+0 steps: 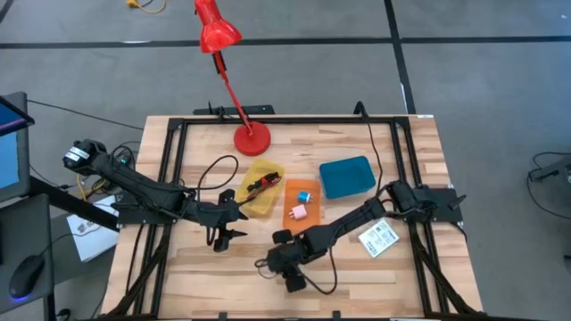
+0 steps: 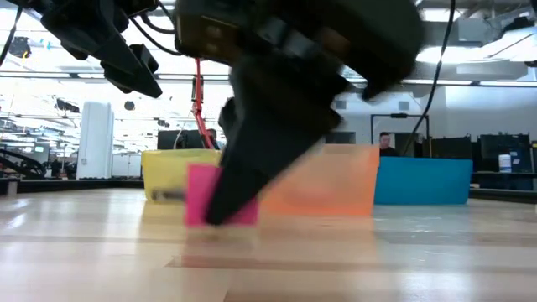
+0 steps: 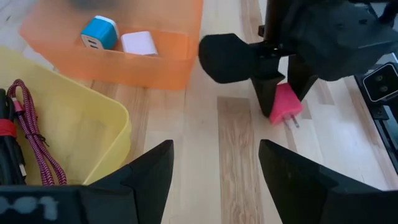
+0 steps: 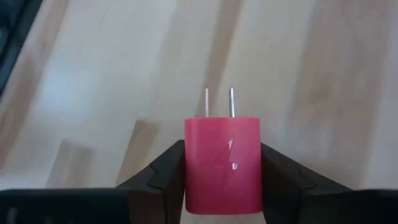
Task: Pick and place items into bin
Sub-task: Put the pink charger adapter into the orange bin
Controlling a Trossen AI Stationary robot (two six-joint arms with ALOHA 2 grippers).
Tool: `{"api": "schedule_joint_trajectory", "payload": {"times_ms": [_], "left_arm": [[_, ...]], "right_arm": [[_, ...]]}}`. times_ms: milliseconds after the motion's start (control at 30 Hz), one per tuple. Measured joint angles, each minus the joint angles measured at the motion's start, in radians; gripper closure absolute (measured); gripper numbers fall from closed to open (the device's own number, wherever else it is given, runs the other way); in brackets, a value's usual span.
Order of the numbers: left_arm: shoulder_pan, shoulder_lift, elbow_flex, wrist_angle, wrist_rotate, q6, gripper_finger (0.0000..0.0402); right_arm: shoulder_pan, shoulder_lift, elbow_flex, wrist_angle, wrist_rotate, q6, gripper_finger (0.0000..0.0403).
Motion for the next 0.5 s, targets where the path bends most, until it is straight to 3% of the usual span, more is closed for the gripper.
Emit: {"api": "schedule_joint_trajectory", "payload": {"times_ms": [333,500], "left_arm": [[0.0,0.0,0.0,0.0,0.0,0.0,0.0175],[0.0,0.0,0.0,0.0,0.0,0.0,0.0175]], "right_arm": [[-0.016,0.0,0.144,-0.02,0.018,0.057,0.025],[-0.021,0.0,0.258,-0.125,0.04,0.062,0.0257]]}}
